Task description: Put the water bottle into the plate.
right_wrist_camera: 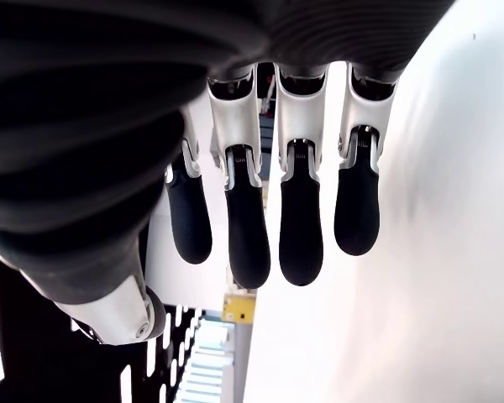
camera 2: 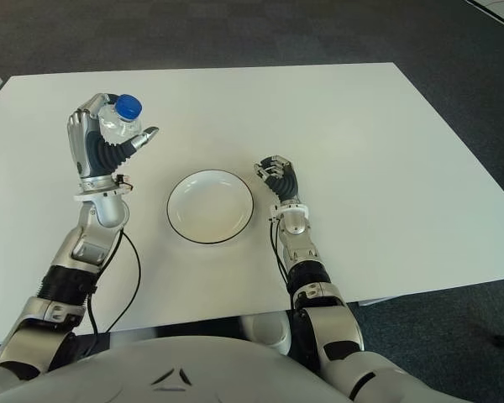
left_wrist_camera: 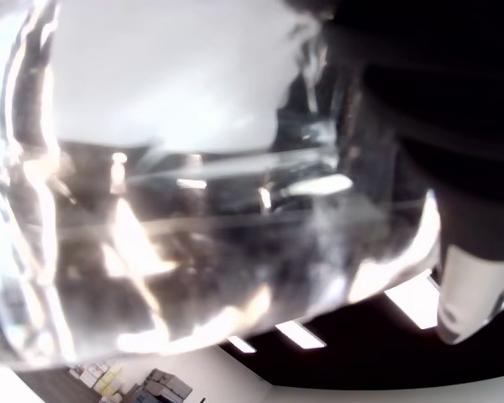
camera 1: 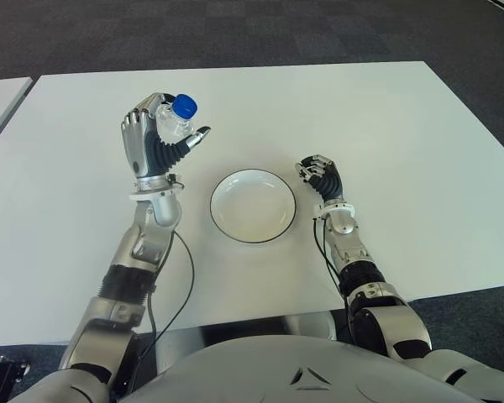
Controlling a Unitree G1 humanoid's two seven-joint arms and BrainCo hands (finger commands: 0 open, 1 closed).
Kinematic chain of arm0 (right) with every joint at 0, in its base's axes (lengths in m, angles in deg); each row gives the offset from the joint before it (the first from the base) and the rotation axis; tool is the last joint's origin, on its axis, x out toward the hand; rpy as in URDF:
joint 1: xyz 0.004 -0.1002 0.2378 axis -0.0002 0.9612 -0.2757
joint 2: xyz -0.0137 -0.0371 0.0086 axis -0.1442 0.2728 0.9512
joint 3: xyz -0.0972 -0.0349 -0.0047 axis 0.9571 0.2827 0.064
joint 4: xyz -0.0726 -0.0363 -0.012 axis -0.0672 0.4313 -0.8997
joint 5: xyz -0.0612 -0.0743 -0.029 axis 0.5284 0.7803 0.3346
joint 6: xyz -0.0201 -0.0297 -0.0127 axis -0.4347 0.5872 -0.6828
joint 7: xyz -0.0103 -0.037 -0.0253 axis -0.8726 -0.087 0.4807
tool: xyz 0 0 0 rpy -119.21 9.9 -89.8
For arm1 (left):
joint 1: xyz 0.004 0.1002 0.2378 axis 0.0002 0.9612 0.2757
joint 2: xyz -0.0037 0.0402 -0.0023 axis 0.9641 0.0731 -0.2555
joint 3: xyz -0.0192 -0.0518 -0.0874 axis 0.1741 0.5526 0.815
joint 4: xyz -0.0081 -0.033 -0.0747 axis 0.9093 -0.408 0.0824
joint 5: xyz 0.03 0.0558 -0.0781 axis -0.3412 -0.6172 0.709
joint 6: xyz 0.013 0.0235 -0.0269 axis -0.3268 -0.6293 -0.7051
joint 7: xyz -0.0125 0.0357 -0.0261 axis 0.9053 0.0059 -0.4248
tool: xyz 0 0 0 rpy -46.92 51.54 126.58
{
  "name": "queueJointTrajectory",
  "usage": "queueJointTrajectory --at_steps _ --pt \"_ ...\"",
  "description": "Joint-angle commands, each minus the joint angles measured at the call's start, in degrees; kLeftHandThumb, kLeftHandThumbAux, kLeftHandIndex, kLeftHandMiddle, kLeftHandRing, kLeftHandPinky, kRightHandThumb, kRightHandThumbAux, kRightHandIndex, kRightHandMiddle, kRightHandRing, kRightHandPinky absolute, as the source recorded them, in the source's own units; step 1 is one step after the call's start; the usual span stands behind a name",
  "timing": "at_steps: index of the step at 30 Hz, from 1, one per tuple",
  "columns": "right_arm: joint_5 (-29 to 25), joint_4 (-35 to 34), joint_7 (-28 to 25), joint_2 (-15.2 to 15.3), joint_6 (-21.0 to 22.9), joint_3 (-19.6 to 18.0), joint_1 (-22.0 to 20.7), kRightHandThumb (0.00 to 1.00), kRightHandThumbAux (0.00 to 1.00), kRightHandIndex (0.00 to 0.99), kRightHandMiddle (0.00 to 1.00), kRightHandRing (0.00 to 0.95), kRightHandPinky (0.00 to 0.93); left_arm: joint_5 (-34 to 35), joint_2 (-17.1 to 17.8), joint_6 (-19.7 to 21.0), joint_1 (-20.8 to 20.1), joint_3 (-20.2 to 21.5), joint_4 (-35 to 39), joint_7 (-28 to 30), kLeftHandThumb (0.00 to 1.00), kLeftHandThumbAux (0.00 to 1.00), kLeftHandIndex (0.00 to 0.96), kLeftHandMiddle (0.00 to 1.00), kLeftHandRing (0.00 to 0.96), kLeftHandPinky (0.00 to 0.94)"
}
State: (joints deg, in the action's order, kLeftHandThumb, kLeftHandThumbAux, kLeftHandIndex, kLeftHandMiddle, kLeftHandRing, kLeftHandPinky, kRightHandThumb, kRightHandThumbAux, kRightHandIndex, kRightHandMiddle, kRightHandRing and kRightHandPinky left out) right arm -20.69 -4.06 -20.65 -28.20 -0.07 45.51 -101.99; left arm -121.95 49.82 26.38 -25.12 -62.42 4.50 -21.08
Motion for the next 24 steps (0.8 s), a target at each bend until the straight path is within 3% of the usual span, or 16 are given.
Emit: queueJointTrajectory --at_steps 1,9,14,24 --pt "-0.17 0.21 -0.13 -0.23 0.33 0.07 0.54 0.705 0.730 0.428 0.520 0.526 0.535 -5.25 -0.10 2.38 1.90 -1.36 7.08 2.54 0.852 0.669 0.397 0.532 0.879 0.839" --pt "-0.08 0.17 0.12 -0.37 0.80 0.11 0.46 0.705 0.730 0.427 0.518 0.525 0.536 -12.37 -0.36 6.39 4.77 -5.31 12.52 8.06 0.852 0.668 0.399 0.537 0.877 0.852" --pt "-0.01 0.12 0.23 -0.43 0.90 0.12 0.47 0.705 0.730 0.428 0.522 0.529 0.544 -13.66 0.03 6.88 6.11 -6.86 14.13 11.64 0.852 0.668 0.399 0.539 0.874 0.851" --pt "0.03 0.19 0.08 -0.39 0.61 0.22 0.51 0.706 0.729 0.429 0.520 0.528 0.540 -13.15 3.92 0.22 5.15 -10.78 11.52 19.02 0.851 0.668 0.397 0.539 0.867 0.852"
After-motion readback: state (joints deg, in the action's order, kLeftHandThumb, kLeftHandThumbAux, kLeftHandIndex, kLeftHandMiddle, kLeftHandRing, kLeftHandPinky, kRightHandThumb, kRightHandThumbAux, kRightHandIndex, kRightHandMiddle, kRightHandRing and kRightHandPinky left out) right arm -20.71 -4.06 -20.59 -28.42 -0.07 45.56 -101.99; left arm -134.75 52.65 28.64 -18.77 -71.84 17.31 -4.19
